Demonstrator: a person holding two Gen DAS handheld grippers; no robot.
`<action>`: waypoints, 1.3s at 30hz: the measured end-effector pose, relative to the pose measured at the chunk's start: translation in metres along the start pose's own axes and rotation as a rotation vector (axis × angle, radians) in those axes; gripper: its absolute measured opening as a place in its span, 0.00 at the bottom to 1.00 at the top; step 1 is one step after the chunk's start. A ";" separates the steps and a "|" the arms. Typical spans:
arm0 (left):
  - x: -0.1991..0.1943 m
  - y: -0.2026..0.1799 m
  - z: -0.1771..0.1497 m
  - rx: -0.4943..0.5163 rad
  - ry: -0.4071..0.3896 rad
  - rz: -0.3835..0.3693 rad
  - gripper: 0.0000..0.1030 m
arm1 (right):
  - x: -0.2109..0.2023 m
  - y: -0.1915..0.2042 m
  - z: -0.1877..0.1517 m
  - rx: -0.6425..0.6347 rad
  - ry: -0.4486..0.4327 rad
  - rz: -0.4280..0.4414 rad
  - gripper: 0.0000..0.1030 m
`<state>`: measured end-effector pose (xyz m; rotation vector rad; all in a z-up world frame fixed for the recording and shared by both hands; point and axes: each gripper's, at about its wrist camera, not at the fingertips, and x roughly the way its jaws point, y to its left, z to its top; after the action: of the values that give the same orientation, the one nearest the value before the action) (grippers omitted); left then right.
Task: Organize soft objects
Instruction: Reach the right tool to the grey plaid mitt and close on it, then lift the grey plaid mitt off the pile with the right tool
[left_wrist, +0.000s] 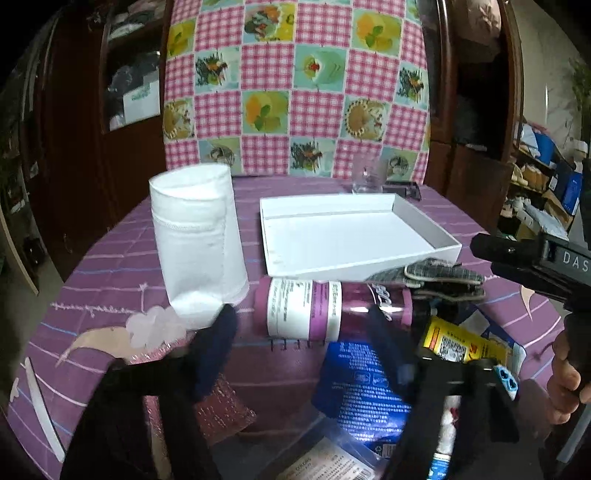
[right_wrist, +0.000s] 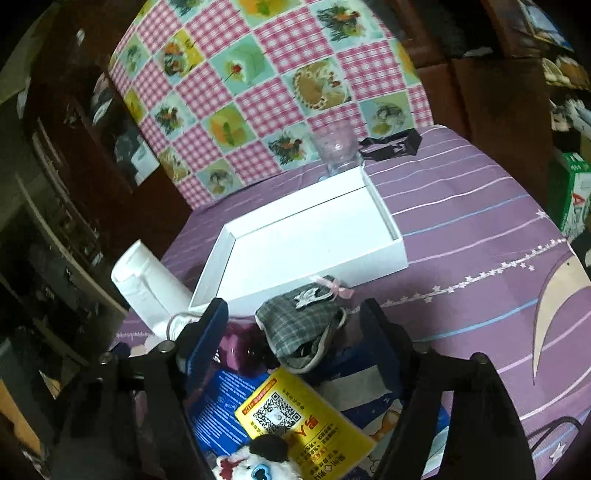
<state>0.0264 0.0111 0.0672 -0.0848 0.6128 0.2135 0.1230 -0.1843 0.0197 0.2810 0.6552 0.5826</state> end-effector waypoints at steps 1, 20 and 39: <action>0.002 0.001 -0.001 -0.008 0.011 -0.007 0.52 | 0.002 0.004 -0.002 -0.027 0.002 0.000 0.69; 0.012 0.006 -0.001 -0.047 0.038 -0.061 0.07 | 0.019 0.005 -0.010 -0.084 0.042 -0.037 0.53; 0.016 0.015 -0.002 -0.085 0.071 -0.046 0.45 | 0.024 0.002 -0.012 -0.060 0.049 -0.011 0.22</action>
<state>0.0347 0.0280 0.0561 -0.1889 0.6714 0.1929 0.1299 -0.1677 -0.0007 0.2074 0.6853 0.5991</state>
